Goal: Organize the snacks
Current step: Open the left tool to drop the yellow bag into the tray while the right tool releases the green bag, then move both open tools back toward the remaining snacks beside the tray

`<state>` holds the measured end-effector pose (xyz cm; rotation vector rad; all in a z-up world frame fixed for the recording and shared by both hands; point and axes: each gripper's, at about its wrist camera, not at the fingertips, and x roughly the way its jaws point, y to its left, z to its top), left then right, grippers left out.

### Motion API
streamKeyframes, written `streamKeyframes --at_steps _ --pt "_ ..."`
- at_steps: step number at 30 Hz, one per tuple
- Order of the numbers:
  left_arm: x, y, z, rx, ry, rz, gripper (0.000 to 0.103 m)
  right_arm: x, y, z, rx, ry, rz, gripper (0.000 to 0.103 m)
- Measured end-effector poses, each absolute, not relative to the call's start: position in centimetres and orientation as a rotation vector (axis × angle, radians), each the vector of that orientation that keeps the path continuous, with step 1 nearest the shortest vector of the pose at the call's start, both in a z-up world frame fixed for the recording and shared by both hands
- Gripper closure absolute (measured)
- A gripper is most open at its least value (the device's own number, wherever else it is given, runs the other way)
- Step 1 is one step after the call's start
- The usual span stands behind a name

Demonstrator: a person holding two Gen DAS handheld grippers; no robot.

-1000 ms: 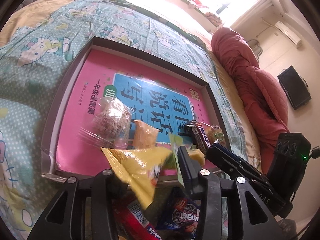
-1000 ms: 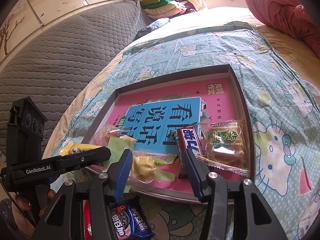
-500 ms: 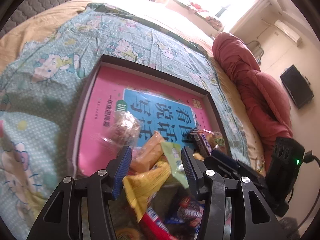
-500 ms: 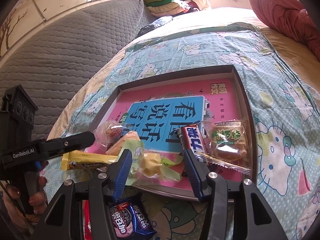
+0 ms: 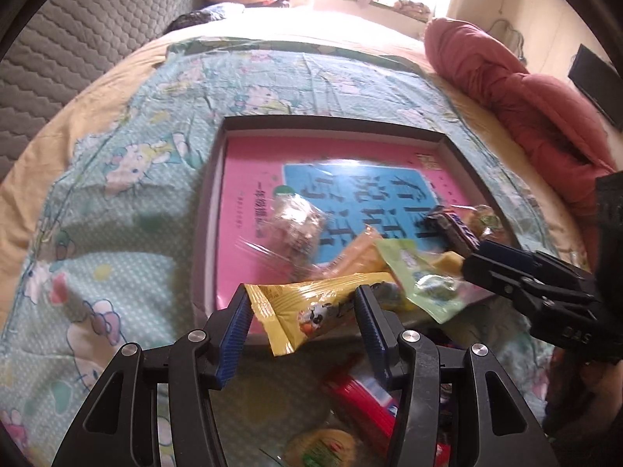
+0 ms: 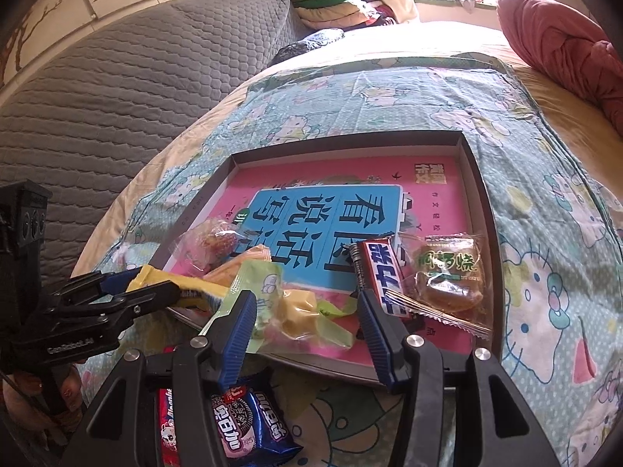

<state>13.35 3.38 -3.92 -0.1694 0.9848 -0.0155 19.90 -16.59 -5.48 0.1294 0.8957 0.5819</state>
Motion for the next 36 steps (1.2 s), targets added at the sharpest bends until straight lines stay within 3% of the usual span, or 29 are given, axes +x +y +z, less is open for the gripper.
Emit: streamKeyframes --at_steps 13,20,24,36 --pt "13.4 5.5 -3.1 -0.221 0.963 0.048 0.048 19.7 -16.7 -4.7 0.115 0.866 0.576 0.044" --pt "12.6 5.7 -1.1 -0.282 0.934 0.014 0.042 19.5 -17.1 -3.9 0.121 0.840 0.583 0.043" --pt "11.9 5.6 -0.1 -0.318 0.931 -0.016 0.038 19.3 -17.3 -3.3 0.127 0.821 0.589 0.037" --pt "9.6 4.6 0.8 -0.324 0.976 -0.048 0.037 17.6 -17.8 -1.9 0.123 0.764 0.614 0.036"
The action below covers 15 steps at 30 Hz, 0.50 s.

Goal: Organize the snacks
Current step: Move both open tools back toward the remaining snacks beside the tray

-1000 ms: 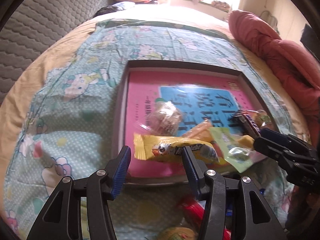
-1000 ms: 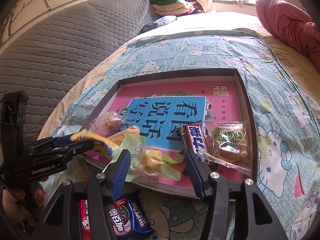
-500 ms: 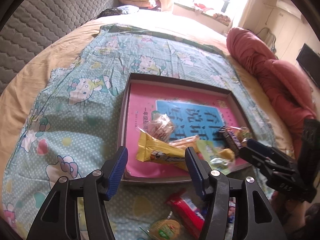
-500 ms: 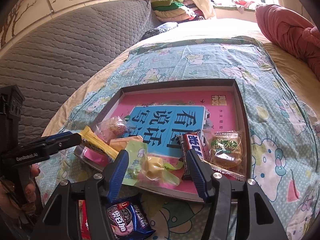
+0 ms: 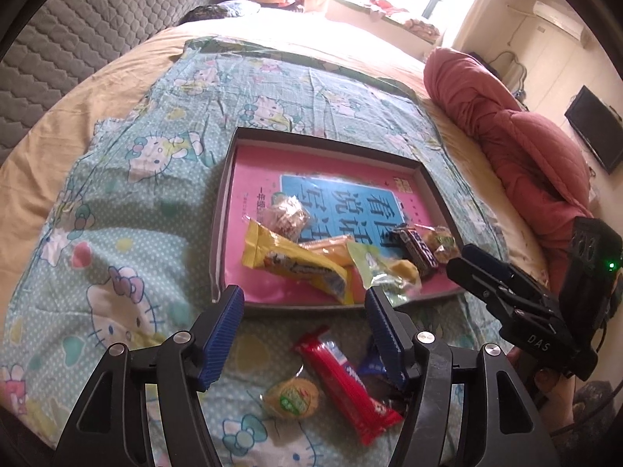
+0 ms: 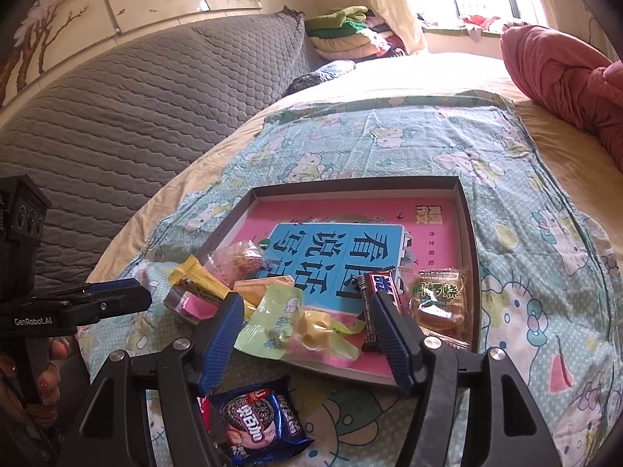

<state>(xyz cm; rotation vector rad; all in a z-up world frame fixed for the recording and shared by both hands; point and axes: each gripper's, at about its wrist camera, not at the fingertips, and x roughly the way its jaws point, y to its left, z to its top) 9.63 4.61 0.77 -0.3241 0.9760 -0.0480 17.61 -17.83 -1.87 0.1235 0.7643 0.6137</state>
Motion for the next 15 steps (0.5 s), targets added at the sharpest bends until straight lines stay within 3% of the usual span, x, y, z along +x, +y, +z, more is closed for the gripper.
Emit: streamKeyframes --at_steps 15 --pt "7.7 2.8 -0.3 -0.300 1.036 -0.089 0.037 14.8 -18.6 -0.9 0.105 0.747 0.633 0.032"
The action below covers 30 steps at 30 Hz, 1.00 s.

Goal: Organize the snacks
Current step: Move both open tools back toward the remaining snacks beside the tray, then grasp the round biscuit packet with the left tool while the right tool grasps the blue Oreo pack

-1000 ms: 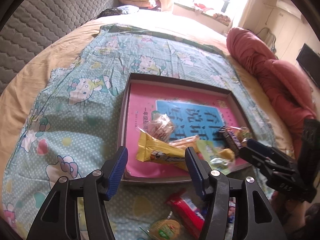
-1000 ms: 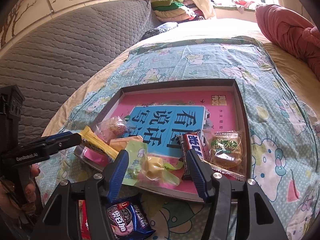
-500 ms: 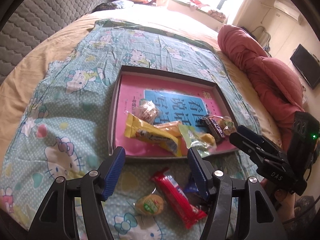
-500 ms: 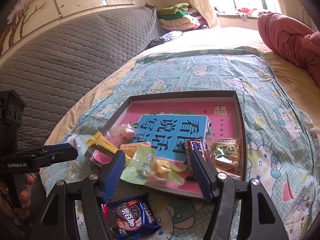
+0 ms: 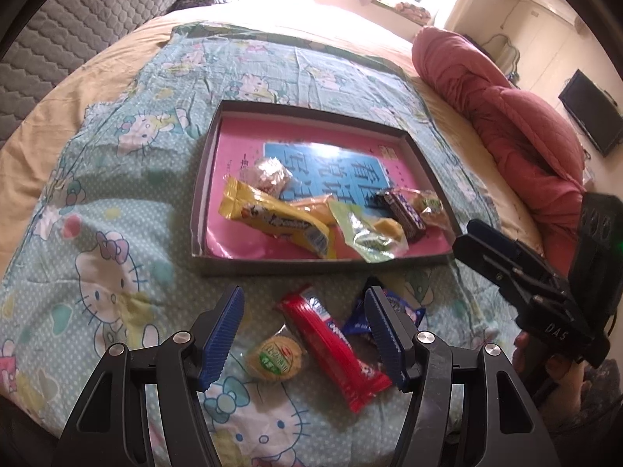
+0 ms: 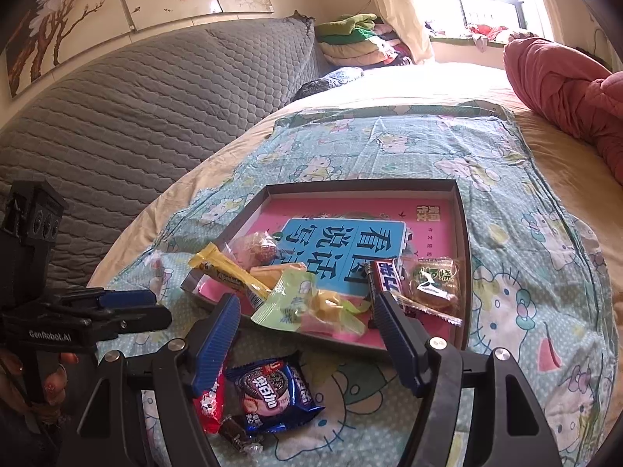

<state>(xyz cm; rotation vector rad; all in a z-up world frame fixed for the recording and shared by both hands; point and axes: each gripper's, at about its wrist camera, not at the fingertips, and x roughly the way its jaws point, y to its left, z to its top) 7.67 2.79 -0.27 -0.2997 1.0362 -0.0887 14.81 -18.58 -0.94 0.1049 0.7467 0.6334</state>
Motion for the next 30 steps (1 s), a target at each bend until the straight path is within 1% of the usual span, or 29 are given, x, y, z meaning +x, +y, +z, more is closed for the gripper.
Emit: streamKeyframes --at_steps 16,30 --pt "6.5 2.6 -2.7 -0.248 1.115 -0.078 0.037 12.9 -18.0 -2.0 0.083 0.816 0.655 0.032" --pt "5.8 2.7 -4.8 -0.223 1.172 -0.082 0.037 12.1 -16.1 -3.8 -0.007 0.888 0.691 0.032"
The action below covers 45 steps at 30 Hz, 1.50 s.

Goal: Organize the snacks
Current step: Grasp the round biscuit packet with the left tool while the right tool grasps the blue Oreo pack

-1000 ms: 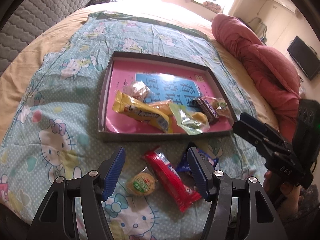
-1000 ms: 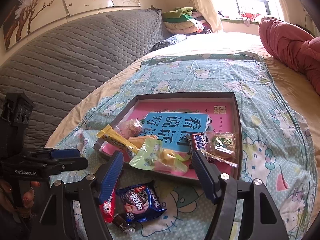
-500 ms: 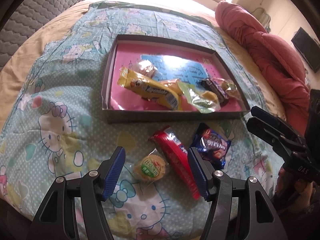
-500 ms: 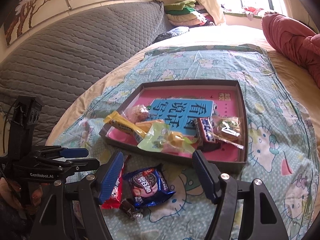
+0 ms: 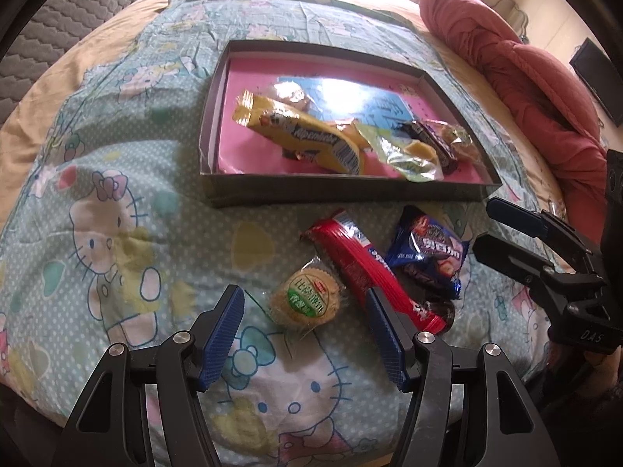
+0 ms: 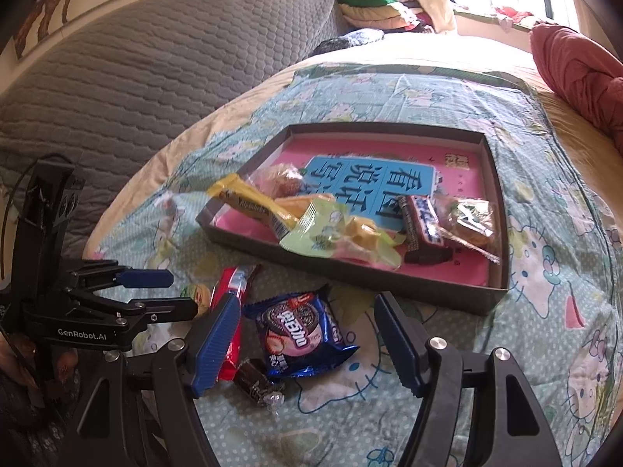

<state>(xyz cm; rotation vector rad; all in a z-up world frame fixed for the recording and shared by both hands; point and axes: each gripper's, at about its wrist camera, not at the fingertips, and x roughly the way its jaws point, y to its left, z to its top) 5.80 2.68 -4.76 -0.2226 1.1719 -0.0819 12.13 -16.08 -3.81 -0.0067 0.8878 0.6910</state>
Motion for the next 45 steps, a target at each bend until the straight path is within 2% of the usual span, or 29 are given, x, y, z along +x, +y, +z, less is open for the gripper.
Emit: streamKeyframes --at_steps 14,32,35,39,41,43,45 --pt "6.1 2.7 -6.4 -0.202 1.186 -0.088 0.037 12.4 -13.8 -7.2 -0.142 0.974 0.689 0.032" --pt "6.6 2.0 -7.3 -0.176 1.152 -0.110 0.037 13.1 -11.5 -9.3 -0.264 0.949 0.716 0.032" --pt "6.6 1.6 -7.5 -0.160 1.147 -0.105 0.037 13.1 -11.4 -9.2 -0.265 0.950 0.714 0.035" --pt "6.6 0.9 -7.6 -0.119 1.135 -0.103 0.046 13.4 -11.7 -9.1 -0.244 0.964 0.697 0.044" --pt "6.6 0.6 -7.7 -0.101 1.130 -0.108 0.049 13.5 -12.2 -8.9 -0.211 0.975 0.697 0.045" --pt "6.6 0.6 -7.6 -0.087 1.122 -0.111 0.060 13.5 -12.6 -8.8 -0.189 0.983 0.698 0.046" --pt "6.5 0.9 -7.5 -0.095 1.123 -0.116 0.061 13.5 -13.0 -8.6 -0.161 0.990 0.698 0.046"
